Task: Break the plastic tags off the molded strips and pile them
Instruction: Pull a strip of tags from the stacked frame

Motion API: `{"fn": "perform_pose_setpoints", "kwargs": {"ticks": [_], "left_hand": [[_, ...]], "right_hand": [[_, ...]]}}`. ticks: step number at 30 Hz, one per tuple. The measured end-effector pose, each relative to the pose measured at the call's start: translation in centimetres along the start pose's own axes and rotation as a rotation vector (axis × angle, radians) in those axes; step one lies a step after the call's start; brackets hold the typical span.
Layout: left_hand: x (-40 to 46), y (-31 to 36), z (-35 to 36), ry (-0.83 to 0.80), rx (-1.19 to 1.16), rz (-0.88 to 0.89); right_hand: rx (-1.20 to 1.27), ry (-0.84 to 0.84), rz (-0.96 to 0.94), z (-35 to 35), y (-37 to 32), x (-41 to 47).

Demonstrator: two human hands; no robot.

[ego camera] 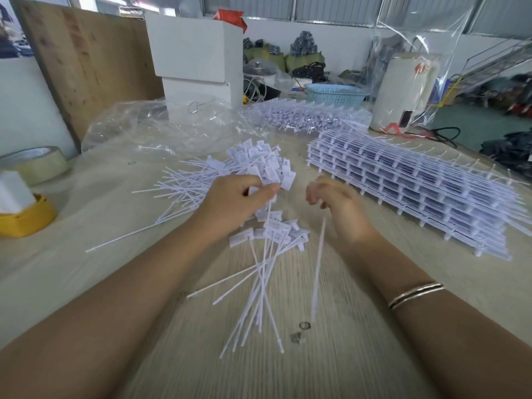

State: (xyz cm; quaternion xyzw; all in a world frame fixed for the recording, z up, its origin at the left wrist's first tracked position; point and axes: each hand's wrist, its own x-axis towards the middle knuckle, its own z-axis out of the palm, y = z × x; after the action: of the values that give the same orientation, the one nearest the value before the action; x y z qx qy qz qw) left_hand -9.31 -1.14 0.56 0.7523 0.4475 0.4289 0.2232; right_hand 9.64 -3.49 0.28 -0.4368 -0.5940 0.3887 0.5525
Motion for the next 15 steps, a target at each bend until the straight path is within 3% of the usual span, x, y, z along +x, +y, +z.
{"fn": "perform_pose_setpoints", "kwargs": {"ticks": [3, 6, 8, 12, 15], "left_hand": [[0.3, -0.4, 1.2, -0.009, 0.457, 0.074], [0.5, 0.4, 0.7, 0.183, 0.491, 0.111], [0.1, 0.7, -0.2, 0.219, 0.494, 0.132], [-1.4, 2.4, -2.6, -0.004, 0.595, -0.108], [-2.0, 3.1, -3.1, -0.37, 0.708, -0.26]], "right_hand": [[-0.194, -0.026, 0.058, 2.0, 0.5, 0.2], [-0.569, 0.03, 0.001, 2.8, 1.1, 0.2], [-0.585, 0.044, 0.043, 2.3, 1.0, -0.3], [-0.583, 0.089, -0.032, 0.1, -0.7, -1.0], [-0.683, -0.021, 0.026, -1.5, -2.5, -1.1]]}}
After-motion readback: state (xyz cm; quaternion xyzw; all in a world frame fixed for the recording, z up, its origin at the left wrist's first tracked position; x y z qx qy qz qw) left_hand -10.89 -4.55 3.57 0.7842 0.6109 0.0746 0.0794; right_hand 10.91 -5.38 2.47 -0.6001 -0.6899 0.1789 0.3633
